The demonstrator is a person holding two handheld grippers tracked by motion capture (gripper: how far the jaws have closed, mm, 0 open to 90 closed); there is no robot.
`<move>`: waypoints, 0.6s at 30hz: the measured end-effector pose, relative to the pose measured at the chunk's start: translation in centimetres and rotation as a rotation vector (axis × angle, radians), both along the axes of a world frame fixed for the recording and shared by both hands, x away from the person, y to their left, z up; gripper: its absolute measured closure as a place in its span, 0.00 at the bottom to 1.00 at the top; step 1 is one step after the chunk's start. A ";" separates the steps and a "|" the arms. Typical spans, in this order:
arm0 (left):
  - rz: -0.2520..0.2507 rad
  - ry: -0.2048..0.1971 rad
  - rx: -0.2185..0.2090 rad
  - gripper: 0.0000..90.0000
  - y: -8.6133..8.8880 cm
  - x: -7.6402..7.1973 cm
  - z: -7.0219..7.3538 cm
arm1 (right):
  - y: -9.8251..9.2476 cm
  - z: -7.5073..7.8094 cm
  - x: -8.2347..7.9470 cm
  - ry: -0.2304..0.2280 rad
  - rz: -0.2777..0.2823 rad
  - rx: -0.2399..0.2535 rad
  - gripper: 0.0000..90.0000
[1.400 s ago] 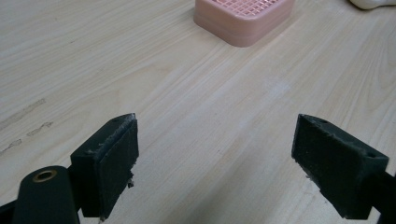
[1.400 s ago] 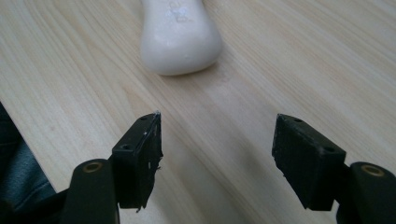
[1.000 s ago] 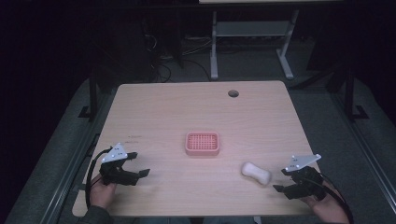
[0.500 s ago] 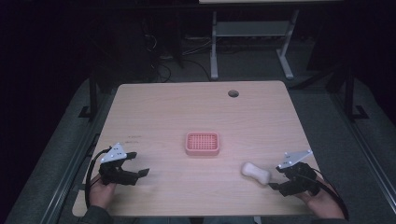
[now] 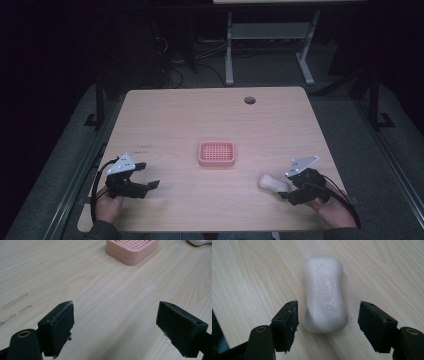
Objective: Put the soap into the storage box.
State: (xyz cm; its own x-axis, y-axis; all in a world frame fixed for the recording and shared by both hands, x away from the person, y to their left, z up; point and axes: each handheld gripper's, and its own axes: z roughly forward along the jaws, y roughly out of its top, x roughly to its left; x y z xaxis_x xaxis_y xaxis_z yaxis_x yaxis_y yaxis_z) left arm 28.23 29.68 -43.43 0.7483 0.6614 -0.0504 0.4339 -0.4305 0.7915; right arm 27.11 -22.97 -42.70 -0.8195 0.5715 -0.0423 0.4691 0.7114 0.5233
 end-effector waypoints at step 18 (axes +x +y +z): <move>-0.005 -0.001 0.001 0.16 -0.1 0.0 0.0 | 2.5 -0.8 1.4 0.011 0.034 -0.053 0.37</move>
